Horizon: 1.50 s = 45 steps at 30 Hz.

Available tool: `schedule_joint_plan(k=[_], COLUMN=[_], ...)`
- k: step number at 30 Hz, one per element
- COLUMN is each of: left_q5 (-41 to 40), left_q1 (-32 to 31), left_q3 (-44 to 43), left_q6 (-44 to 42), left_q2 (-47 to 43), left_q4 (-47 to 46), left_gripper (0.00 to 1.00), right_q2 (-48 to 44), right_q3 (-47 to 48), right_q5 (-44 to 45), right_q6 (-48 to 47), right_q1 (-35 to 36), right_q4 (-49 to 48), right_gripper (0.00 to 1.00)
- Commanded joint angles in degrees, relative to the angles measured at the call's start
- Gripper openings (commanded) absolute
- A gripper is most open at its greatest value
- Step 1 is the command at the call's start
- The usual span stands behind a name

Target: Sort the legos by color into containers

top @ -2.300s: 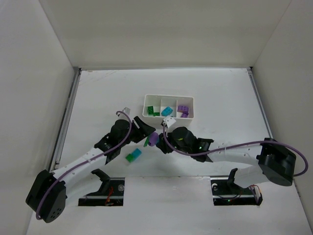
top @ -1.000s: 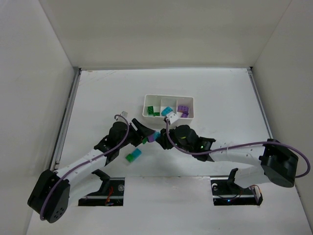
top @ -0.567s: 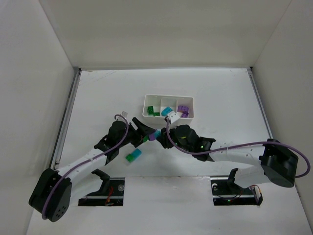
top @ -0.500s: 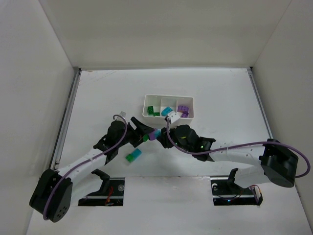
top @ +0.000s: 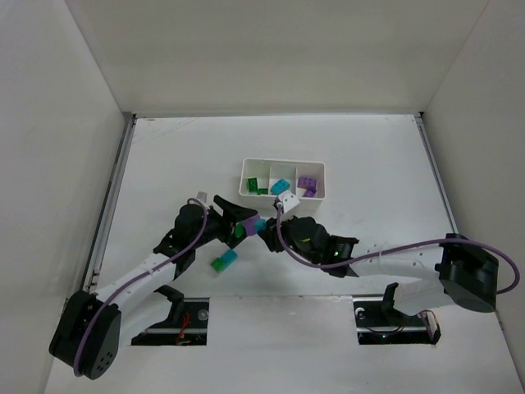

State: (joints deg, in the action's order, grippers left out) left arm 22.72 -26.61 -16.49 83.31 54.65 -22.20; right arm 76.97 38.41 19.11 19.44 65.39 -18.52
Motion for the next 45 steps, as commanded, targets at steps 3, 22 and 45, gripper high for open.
schedule_joint_plan(k=[3, 22, 45], left_q5=[0.7, -5.7, -4.4], left_q1=[-0.6, -1.0, -3.8], left_q3=[1.5, 5.4, 3.4], left_q6=[5.9, 3.2, -6.0], left_q2=[-2.2, -4.2, -5.3], left_q4=[-4.6, -10.5, -7.0], left_gripper=[0.66, 0.15, 0.15], right_q2=[0.7, 2.3, 3.5], right_q3=[1.2, 0.1, 1.8], right_q5=[5.0, 5.9, -11.9], right_q6=[-1.0, 0.8, 2.5], right_q1=[2.2, 3.7, -3.2], right_q4=[-6.6, -7.1, -5.6], right_gripper=[0.35, 0.64, 0.56])
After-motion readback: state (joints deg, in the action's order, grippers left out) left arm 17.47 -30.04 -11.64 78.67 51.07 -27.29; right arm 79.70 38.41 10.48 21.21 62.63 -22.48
